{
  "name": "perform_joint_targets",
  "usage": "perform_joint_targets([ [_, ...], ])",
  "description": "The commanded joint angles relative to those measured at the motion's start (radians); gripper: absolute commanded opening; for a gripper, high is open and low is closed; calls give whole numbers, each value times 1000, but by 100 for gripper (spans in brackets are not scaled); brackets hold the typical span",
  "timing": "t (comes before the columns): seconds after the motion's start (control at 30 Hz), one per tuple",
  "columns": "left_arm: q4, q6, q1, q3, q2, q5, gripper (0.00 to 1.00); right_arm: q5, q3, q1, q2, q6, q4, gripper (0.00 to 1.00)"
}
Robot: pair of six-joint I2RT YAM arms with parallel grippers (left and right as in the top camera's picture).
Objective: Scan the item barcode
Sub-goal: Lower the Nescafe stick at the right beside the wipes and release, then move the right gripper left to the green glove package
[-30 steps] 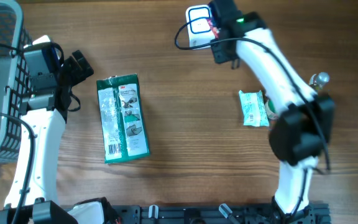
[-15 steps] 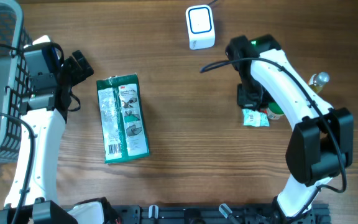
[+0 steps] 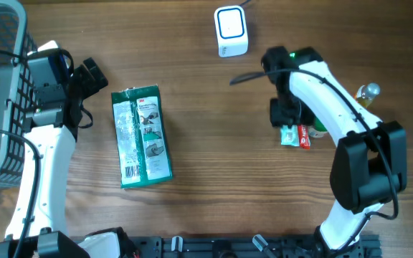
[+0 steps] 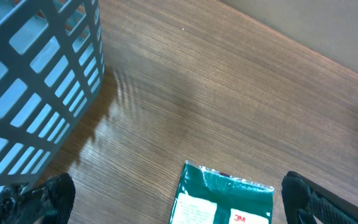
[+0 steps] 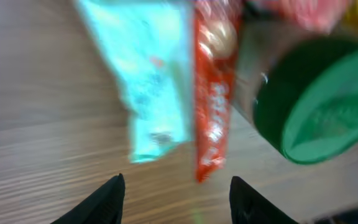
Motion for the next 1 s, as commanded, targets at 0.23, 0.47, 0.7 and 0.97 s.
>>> perform_joint_targets([
  [0.23, 2, 8, 3, 11, -9, -5, 100, -448, 86, 244, 10, -96, 389, 59],
  [0.47, 2, 9, 3, 11, -9, -5, 100, -444, 19, 402, 14, -43, 643, 61],
  [0.7, 2, 8, 3, 11, -9, -5, 100, -383, 4, 470, 15, -43, 692, 66],
  [0.97, 2, 8, 3, 11, -9, -5, 100, -357, 4, 471, 36, -40, 700, 68],
])
